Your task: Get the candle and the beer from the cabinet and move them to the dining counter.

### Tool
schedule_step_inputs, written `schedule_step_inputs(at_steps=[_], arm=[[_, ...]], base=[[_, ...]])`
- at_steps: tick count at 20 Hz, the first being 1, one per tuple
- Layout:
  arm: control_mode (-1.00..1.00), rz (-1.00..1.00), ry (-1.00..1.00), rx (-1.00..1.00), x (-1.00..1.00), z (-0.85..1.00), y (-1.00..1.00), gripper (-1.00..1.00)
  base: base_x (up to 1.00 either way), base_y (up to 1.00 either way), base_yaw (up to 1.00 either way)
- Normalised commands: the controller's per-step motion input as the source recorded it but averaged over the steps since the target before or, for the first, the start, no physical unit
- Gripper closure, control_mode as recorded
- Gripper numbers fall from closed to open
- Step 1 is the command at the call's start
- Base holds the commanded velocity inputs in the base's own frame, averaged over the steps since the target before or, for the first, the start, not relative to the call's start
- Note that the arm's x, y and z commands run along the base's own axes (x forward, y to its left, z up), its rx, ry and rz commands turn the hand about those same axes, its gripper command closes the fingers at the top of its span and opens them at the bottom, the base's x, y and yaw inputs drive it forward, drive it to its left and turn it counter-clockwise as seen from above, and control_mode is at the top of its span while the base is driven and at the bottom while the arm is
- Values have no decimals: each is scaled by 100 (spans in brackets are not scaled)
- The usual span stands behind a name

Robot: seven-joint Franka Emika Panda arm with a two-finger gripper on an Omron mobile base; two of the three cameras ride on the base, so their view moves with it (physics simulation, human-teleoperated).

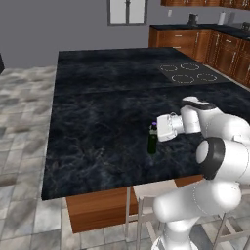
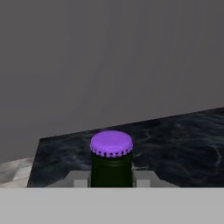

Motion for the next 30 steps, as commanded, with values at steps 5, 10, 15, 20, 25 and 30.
schedule_step_inputs(at_steps=[5,10,15,20,25,30], arm=[[-100,0,-4,0,3,-7,0,100],[-100,0,-2,0,1,-22,0,100],[-100,0,-1,0,0,-24,0,100],[-100,0,0,0,0,-17,0,100],[-100,0,0,0,0,-20,0,100],[-100,0,0,0,11,-16,0,100]], base=[[0,0,0],[0,0,0],[0,0,0],[0,0,0],[0,0,0],[0,0,0]])
